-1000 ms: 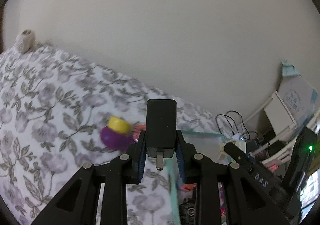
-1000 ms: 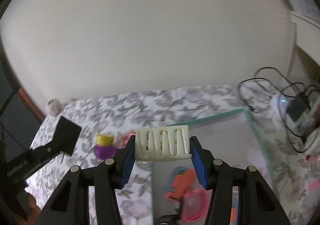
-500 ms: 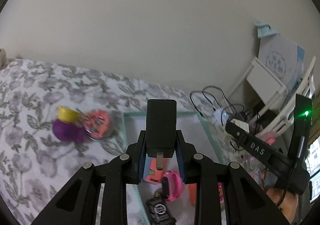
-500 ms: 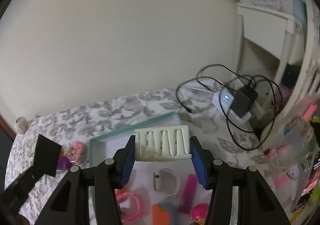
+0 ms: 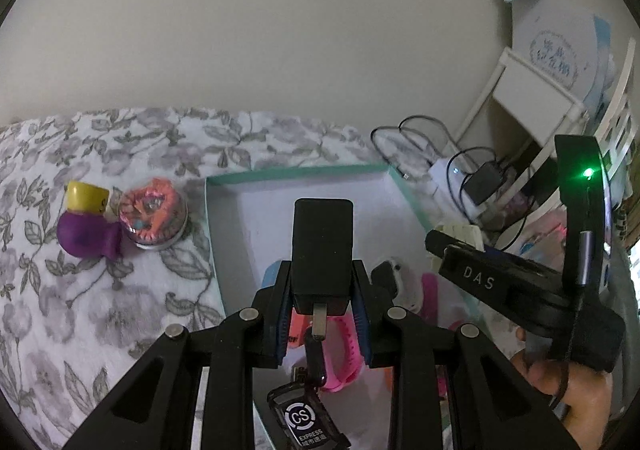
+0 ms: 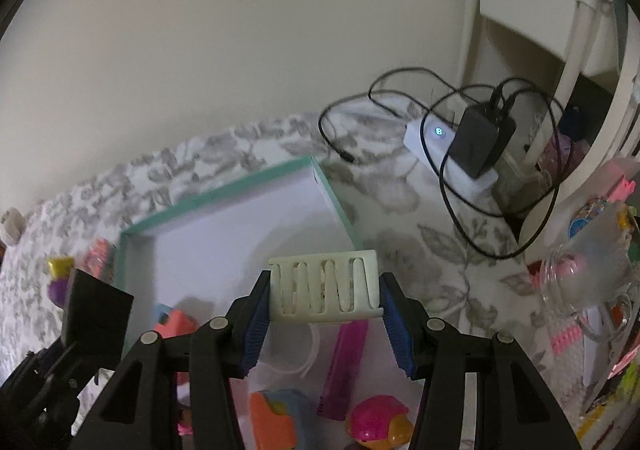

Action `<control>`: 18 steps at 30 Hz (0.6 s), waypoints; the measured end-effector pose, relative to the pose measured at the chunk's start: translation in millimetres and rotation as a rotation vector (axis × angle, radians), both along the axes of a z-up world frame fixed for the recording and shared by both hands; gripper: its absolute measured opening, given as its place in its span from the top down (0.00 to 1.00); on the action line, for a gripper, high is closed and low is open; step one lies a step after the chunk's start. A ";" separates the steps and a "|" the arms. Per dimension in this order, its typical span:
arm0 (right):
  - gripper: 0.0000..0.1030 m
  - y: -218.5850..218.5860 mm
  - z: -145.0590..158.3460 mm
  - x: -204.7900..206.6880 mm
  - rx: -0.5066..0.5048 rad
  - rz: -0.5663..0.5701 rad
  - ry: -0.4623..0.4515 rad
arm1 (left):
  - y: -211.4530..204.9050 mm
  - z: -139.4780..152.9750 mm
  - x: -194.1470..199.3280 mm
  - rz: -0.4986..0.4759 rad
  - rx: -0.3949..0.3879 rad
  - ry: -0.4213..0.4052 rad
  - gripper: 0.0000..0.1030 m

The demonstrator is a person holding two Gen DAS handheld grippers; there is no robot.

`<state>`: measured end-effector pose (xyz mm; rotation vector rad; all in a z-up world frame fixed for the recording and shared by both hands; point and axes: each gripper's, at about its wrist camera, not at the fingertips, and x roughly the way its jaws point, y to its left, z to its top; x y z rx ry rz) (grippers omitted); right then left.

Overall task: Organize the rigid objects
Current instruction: 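Lift the charger and cream clip and carry both over the teal box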

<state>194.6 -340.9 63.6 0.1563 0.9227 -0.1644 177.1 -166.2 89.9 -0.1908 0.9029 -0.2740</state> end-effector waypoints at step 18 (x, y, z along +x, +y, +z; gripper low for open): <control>0.45 3.9 -16.7 5.4 -0.029 0.011 0.077 | -10.0 -18.8 3.7 -0.028 0.054 0.052 0.72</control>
